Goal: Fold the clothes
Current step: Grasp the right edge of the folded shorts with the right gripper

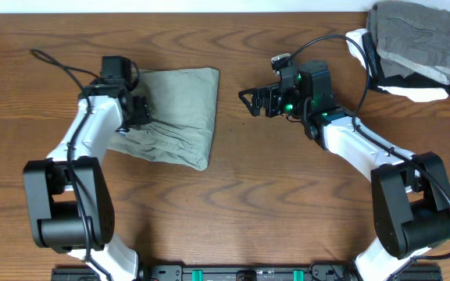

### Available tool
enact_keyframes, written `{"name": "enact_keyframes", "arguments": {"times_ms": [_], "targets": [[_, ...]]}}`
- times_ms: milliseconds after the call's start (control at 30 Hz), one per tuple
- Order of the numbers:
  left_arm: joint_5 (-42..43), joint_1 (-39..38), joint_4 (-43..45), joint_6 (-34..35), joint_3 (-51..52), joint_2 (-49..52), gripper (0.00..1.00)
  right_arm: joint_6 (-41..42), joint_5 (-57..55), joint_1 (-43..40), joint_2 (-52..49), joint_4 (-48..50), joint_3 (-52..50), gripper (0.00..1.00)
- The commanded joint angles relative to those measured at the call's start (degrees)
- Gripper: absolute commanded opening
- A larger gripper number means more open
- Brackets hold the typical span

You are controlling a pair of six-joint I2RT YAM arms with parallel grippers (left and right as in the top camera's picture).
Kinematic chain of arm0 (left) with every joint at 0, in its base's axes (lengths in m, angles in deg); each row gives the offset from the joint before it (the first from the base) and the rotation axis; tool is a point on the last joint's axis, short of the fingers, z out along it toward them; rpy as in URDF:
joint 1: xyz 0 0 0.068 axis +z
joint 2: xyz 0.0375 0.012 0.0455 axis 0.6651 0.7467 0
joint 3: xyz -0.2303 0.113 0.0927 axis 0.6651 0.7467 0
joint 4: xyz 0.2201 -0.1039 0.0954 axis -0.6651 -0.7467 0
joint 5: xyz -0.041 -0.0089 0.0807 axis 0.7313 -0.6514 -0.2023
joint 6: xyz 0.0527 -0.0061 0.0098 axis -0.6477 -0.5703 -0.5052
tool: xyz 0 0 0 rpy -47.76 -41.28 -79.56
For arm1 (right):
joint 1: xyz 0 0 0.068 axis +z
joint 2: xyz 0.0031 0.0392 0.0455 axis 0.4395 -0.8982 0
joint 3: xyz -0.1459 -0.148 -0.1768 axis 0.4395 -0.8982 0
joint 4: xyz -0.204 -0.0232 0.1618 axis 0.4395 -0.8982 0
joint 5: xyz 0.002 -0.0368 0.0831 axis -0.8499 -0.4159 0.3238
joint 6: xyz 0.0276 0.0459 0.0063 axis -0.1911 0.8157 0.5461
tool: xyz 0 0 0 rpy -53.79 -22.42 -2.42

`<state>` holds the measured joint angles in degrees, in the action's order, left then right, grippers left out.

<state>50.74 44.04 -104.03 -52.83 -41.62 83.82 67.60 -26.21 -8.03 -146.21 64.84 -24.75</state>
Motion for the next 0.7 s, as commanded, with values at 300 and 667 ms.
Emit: {"name": "enact_keyframes", "arguments": {"times_ms": [300, 667], "targets": [[8.9, 7.3, -0.2, 7.6, -0.3, -5.3, 0.89, 16.2, -8.9, 8.1, -3.5, 5.0, 0.4, 0.99], [9.1, 9.3, -3.1, 7.5, -0.3, -5.5, 0.88, 27.3, -16.0, 14.0, -9.2, 8.6, 0.4, 0.99]]}}
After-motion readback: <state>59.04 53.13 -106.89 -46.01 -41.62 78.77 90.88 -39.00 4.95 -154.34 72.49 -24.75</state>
